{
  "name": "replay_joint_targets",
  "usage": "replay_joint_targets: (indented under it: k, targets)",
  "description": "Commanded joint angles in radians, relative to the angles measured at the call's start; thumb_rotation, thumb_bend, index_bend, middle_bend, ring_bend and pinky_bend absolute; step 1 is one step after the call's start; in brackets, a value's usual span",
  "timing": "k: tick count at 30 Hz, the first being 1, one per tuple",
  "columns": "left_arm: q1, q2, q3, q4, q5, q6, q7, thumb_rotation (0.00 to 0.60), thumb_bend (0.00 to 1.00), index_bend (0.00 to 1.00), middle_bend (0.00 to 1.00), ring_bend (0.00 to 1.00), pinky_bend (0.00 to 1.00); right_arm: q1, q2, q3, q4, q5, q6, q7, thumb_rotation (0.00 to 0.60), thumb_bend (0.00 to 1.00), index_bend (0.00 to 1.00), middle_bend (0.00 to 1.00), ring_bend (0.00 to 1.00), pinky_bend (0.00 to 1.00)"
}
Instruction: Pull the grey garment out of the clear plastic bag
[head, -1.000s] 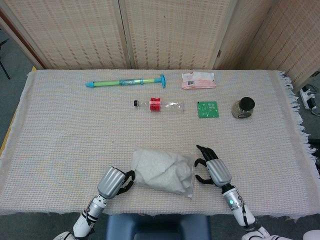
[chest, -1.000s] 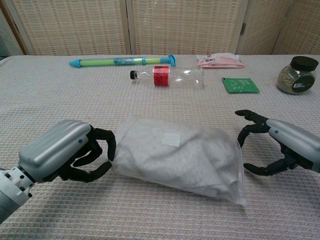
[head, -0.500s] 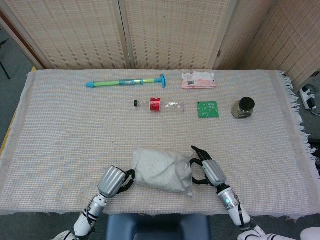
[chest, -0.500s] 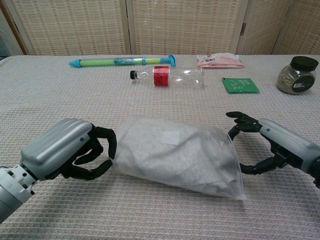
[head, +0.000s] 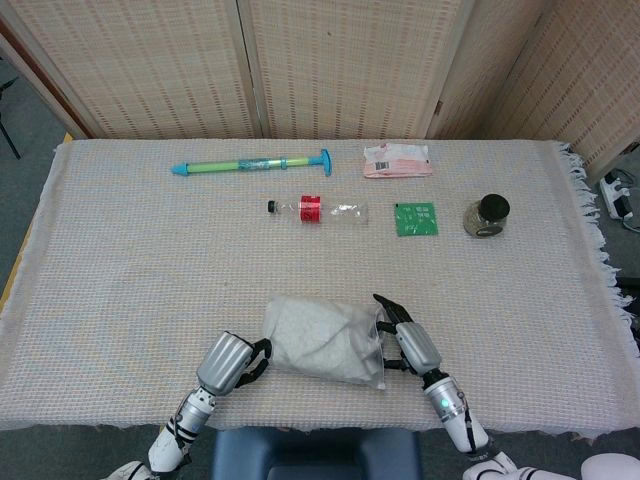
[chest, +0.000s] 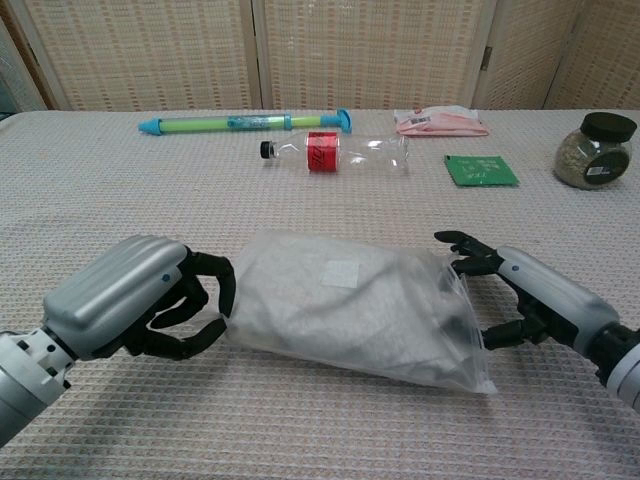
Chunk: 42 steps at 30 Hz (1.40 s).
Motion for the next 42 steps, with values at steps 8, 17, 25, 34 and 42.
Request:
replay_joint_targets:
  k: [8,17,25,34,42]
  targets:
    - [-0.004,0.006,-0.011,0.019,-0.01,-0.003,-0.005,0.6,0.63,0.8,1.0,1.0,1.0,-0.008,0.052,0.006,-0.038,0.018,0.012,-0.093,0.6,0.49,0.6,0.03,0.0,0.0]
    - [-0.023,-0.009,-0.061,0.152,-0.055,-0.018,-0.027,0.6,0.63,0.8,1.0,1.0,1.0,-0.024,0.162,0.016,-0.108,0.038,0.03,-0.132,0.6,0.49,0.6,0.03,0.0,0.0]
    - [-0.038,-0.007,-0.106,0.299,-0.103,-0.029,-0.051,0.6,0.63,0.8,1.0,1.0,1.0,-0.031,0.284,0.032,-0.148,0.062,0.027,-0.14,0.6,0.49,0.6,0.03,0.0,0.0]
    - [-0.041,0.005,-0.13,0.413,-0.143,-0.026,-0.072,0.6,0.63,0.8,1.0,1.0,1.0,-0.047,0.404,0.059,-0.144,0.104,0.029,-0.127,0.6,0.49,0.6,0.03,0.0,0.0]
    - [-0.013,0.035,-0.154,0.455,-0.187,0.004,-0.093,0.6,0.62,0.8,1.0,1.0,1.0,-0.058,0.453,0.099,-0.109,0.152,0.043,-0.119,0.6,0.49,0.6,0.03,0.0,0.0]
